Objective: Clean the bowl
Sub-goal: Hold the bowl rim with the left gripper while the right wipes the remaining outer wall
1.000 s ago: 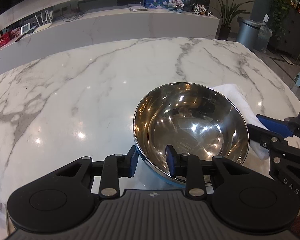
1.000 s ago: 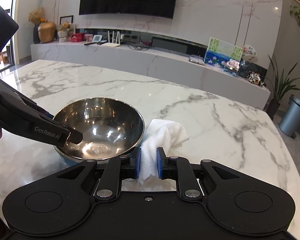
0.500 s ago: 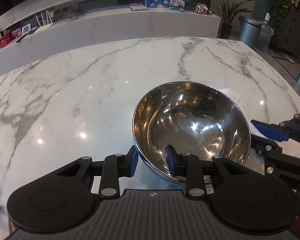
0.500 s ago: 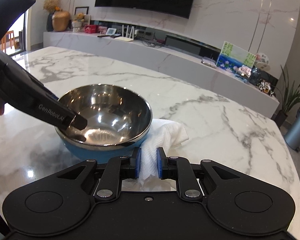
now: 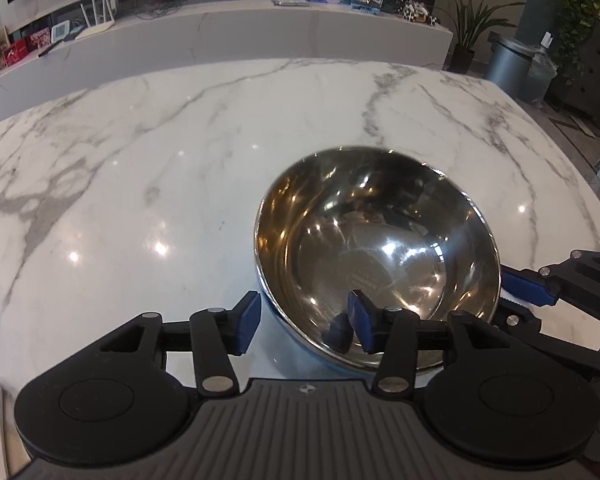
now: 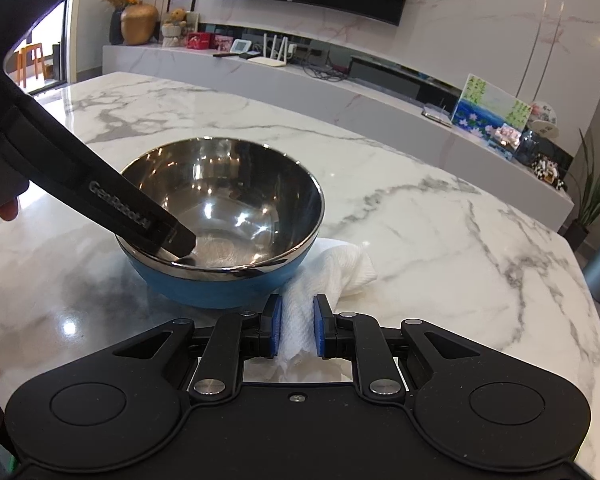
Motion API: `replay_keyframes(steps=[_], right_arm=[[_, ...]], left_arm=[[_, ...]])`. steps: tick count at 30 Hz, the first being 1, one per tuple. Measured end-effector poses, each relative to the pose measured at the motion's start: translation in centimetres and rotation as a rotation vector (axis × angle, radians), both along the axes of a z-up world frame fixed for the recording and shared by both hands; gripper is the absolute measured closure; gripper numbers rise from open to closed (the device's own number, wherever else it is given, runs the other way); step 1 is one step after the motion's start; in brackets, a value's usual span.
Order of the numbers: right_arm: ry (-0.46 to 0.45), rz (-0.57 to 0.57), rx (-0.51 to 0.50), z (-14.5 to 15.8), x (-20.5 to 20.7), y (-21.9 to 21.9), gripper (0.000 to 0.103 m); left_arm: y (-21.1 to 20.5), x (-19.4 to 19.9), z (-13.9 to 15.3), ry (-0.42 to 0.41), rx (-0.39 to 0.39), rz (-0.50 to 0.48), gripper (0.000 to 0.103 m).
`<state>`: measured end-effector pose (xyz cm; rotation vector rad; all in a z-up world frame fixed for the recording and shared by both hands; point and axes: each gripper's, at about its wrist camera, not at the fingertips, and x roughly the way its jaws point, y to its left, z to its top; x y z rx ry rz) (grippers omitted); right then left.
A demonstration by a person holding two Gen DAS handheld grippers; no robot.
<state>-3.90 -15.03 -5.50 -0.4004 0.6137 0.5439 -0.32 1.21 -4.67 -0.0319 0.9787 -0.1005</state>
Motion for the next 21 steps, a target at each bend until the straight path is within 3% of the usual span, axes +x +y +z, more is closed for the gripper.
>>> replay_keyframes(steps=[12, 21], right_arm=[[-0.012, -0.008, 0.006, 0.4, 0.0, -0.2, 0.088], [-0.098, -0.05, 0.08, 2.4, -0.2, -1.7, 0.088]], left_arm=[[-0.3, 0.5, 0.3, -0.027, 0.054, -0.049, 0.071], [-0.7, 0.9, 0.4, -0.053, 0.072, -0.058, 0.078]])
